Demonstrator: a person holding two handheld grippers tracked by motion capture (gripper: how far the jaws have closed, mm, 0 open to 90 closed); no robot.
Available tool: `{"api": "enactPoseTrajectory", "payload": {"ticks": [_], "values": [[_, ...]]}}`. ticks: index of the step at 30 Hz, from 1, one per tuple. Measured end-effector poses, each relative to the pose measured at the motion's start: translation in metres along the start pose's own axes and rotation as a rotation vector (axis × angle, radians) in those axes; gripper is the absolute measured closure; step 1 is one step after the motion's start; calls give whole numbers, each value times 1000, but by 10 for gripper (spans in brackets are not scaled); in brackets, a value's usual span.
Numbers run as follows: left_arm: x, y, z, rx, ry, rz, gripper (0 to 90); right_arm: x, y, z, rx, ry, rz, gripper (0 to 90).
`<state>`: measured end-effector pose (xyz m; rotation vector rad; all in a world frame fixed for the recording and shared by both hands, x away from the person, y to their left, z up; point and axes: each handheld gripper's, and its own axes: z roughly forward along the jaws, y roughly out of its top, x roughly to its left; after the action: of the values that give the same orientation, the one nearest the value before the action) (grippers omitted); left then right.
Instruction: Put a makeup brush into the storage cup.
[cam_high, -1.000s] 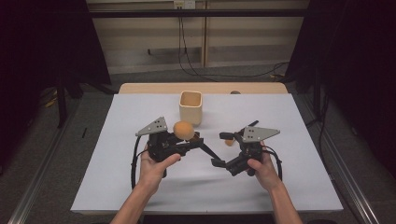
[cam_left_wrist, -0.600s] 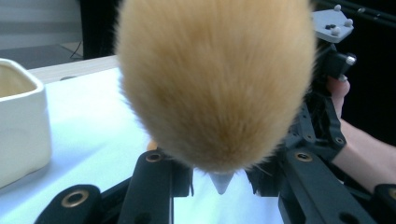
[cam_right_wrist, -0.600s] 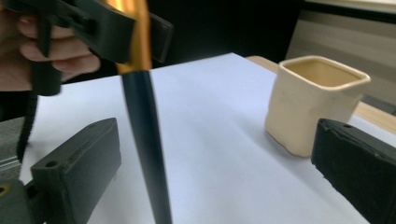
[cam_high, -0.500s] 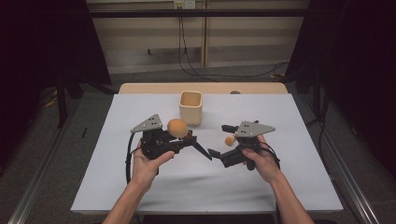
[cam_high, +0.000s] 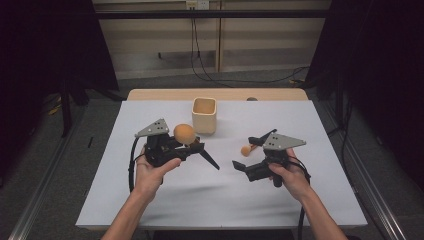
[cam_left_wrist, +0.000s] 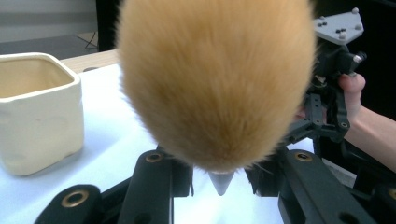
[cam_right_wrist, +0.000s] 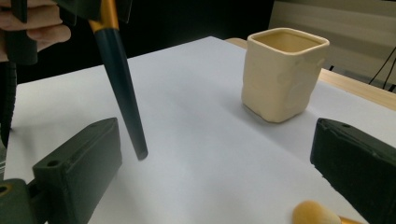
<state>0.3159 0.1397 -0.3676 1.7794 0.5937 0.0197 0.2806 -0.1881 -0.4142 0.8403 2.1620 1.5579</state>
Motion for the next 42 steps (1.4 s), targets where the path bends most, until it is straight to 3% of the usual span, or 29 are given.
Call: {"api": "enactPoseTrajectory", "payload": {"ticks": [21, 34, 42], "values": [[16, 13, -11, -7, 59, -10, 661, -1, -20, -32, -7, -77, 31, 17], [33, 29, -18, -30, 114, -23, 661, -5, -33, -56, -1, -135, 50, 17], [40, 40, -22, -47, 142, -20, 661, -3, -41, -66, 9, -147, 51, 17]]}}
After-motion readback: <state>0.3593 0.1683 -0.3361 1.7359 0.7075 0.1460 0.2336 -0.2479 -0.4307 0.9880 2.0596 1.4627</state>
